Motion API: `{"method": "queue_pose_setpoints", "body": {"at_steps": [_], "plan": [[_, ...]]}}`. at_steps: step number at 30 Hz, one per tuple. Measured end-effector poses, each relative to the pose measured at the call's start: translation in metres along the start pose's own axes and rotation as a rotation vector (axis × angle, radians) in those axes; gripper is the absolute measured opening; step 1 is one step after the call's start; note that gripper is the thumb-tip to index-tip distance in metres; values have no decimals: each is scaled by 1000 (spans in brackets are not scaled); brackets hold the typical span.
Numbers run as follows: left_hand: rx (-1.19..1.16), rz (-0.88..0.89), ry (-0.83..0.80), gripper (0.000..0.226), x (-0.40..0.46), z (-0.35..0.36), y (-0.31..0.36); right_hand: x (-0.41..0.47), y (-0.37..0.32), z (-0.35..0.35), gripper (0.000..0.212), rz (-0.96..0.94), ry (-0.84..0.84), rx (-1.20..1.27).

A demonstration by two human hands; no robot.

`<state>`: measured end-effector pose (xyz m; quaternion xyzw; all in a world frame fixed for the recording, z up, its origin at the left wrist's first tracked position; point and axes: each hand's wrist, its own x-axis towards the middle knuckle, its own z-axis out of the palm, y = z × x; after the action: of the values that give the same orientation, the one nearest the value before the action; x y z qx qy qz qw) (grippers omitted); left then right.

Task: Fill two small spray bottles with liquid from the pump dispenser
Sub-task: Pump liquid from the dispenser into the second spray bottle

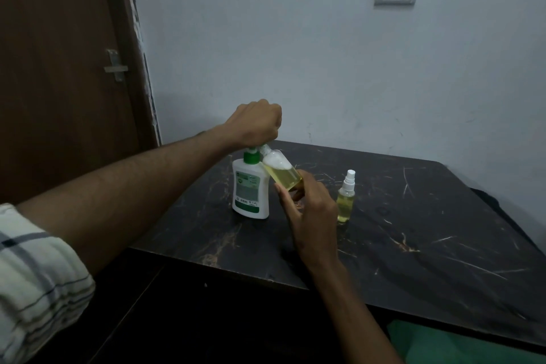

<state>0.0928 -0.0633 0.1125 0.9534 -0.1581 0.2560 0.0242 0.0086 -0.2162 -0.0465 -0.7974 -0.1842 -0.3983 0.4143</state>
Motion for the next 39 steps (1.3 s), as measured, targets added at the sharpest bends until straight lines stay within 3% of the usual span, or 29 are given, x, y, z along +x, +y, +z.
{"method": "queue_pose_setpoints", "body": {"at_steps": [24, 39], "plan": [[26, 9, -28, 26, 1, -4, 1, 0, 2, 1, 49, 2, -6, 1], [10, 22, -15, 34, 2, -8, 3, 1, 3, 2, 50, 6, -9, 18]]}}
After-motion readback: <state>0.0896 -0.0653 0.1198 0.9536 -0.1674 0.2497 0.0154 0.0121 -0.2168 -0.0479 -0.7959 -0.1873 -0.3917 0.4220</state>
